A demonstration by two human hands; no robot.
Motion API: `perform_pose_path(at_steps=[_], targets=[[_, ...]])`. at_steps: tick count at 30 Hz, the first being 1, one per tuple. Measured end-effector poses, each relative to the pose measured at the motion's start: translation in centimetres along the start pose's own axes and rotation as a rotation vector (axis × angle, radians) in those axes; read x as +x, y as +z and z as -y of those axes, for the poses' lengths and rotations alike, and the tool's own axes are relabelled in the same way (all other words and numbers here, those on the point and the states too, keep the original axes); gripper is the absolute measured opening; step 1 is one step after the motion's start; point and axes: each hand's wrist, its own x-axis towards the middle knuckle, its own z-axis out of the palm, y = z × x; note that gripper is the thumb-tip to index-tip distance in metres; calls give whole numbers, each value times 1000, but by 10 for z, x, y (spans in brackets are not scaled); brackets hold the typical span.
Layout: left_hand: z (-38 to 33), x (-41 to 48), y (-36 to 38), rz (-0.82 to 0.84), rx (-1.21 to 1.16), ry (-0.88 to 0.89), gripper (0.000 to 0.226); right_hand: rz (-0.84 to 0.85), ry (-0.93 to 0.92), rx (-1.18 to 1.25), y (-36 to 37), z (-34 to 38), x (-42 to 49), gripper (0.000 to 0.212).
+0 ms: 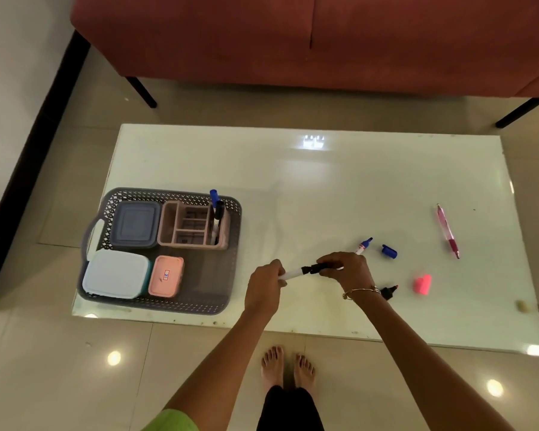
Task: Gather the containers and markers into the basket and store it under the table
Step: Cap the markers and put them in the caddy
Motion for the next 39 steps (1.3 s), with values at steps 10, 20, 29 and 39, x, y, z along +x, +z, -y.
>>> perform_pose_path(at_steps=[10, 20, 29, 39], targets=[[-10, 11, -7, -79, 1, 130, 6, 82, -127, -91, -15, 21, 11, 19], [-6, 5, 12, -142, -182, -198, 60, -212, -420, -112, -51, 132, 9, 13], [20, -6, 8, 3, 111, -19, 36, 37, -588, -253, 18, 201, 38, 21], [11, -9, -3, 35, 43, -66, 22, 211, -606, -389, 64, 192, 41, 29]])
